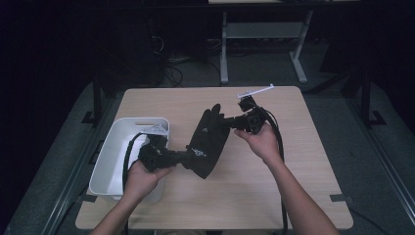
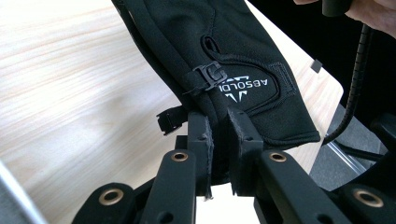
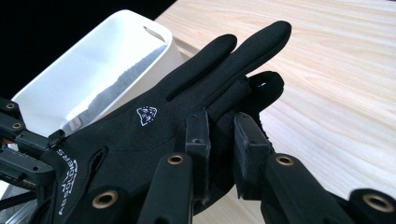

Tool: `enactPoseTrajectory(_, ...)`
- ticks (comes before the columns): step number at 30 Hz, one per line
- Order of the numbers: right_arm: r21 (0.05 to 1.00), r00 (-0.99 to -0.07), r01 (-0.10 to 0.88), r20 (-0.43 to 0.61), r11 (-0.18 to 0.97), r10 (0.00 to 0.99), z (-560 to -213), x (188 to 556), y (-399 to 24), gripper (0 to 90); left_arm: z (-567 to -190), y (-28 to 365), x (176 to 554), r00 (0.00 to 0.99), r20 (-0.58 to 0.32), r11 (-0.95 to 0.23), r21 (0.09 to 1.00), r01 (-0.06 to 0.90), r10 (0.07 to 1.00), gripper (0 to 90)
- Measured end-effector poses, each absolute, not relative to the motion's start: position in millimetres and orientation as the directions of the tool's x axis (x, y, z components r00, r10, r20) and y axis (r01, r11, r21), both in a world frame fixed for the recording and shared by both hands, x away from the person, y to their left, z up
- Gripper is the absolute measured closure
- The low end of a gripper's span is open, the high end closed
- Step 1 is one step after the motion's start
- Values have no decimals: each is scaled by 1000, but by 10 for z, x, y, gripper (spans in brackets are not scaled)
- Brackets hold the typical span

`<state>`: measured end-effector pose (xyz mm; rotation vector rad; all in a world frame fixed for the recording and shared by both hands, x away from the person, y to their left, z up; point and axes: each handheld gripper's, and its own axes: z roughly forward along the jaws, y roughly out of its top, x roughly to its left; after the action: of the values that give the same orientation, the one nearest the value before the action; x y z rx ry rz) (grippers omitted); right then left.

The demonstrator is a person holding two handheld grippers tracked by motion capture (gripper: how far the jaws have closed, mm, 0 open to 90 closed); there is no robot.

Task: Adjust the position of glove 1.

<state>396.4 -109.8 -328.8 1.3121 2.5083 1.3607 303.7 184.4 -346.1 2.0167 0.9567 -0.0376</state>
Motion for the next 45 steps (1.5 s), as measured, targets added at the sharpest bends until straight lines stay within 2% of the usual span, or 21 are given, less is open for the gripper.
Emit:
enactPoseTrajectory(20,708,-684,651,388,275,618,-3157,4070,-741,779,-3368,2187,2993,678,-348,-282,717,638,648,807)
enactPoseTrajectory(45,713,-734,623,392,322,554,-3111,4235,-87,779,-3317,2720,2901,621,-340,-232,717,657,707,807)
